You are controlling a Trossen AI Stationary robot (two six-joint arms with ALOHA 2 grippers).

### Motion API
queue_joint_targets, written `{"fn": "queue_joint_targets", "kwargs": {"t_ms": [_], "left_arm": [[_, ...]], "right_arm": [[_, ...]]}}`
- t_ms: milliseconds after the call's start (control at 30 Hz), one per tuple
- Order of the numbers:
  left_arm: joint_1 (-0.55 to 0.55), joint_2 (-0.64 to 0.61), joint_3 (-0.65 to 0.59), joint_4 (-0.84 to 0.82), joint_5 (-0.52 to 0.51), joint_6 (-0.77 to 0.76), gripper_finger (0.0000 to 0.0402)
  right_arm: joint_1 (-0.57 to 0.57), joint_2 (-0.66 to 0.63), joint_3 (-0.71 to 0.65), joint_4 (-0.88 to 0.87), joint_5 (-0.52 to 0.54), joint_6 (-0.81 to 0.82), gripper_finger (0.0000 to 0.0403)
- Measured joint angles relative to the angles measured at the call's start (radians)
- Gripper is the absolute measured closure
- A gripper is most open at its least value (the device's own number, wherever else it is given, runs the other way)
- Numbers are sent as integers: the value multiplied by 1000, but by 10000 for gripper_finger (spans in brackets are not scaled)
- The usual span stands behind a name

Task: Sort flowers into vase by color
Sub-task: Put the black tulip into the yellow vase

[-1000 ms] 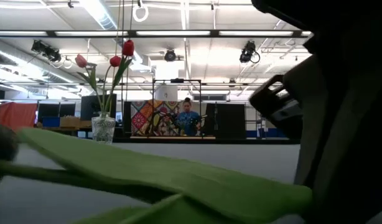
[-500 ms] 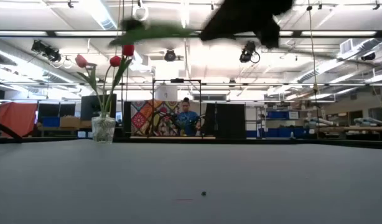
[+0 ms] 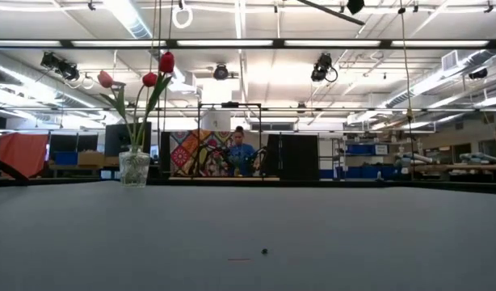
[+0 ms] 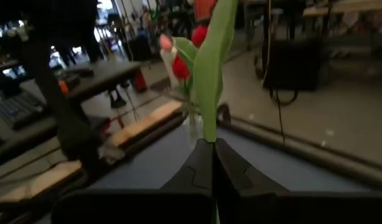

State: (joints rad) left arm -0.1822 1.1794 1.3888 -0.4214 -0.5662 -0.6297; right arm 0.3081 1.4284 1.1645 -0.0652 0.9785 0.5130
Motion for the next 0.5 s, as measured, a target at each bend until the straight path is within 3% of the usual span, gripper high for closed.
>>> {"fn": "queue_joint_targets", "kwargs": {"t_ms": [300,500], "left_arm": [[93,81,-1,30,127,-17,182],[113,87,-2,217,222,129,182]], "right_arm": [[-46,-16,0,408,-107,-406,398],[-61,-16,0,483,-204,-497,398]]}}
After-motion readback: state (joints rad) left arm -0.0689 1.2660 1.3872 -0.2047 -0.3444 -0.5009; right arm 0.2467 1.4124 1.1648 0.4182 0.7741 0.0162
